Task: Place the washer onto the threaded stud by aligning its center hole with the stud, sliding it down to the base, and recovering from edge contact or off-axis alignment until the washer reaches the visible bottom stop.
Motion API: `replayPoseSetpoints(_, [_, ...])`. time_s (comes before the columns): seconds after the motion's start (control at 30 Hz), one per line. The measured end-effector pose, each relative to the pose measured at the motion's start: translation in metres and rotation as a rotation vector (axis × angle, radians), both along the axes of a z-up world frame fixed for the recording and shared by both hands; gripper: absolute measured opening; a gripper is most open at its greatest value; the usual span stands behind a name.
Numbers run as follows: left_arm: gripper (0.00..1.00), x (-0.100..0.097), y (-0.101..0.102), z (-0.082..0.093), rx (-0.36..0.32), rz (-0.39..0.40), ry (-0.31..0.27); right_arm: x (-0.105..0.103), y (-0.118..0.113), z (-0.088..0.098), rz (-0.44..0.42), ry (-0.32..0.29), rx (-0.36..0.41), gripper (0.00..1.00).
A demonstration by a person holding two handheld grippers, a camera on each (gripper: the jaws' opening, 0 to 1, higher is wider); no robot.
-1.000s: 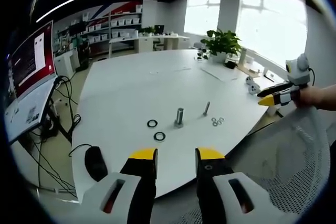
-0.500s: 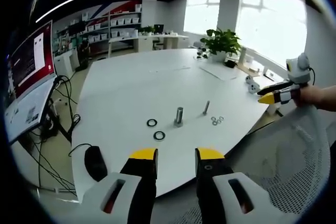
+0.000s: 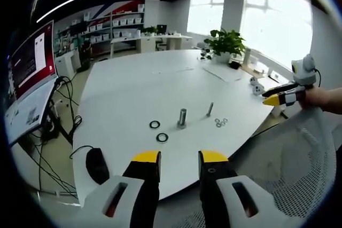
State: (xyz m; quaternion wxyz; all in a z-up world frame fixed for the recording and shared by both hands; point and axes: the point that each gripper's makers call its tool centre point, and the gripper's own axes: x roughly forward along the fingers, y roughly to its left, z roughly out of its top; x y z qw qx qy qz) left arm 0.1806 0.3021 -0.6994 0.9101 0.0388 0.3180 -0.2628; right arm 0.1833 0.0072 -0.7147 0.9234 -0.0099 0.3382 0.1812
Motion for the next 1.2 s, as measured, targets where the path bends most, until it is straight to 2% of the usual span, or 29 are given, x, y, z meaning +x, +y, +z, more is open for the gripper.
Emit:
replayPoseSetpoints(0.63, [0.25, 0.001, 0.002, -0.004, 0.015, 0.007, 0.022, -0.003, 0.013, -0.003, 0.050, 0.033, 0.037, 0.40])
replayPoseSetpoints(0.87, [0.26, 0.000, 0.003, -0.006, 0.022, 0.010, 0.036, -0.004, 0.012, -0.004, 0.045, 0.042, 0.038, 0.40])
replayPoseSetpoints(1.2, [0.26, 0.001, 0.006, -0.002, 0.022, 0.030, 0.018, -0.008, 0.025, -0.002, 0.097, 0.044, 0.077, 0.41])
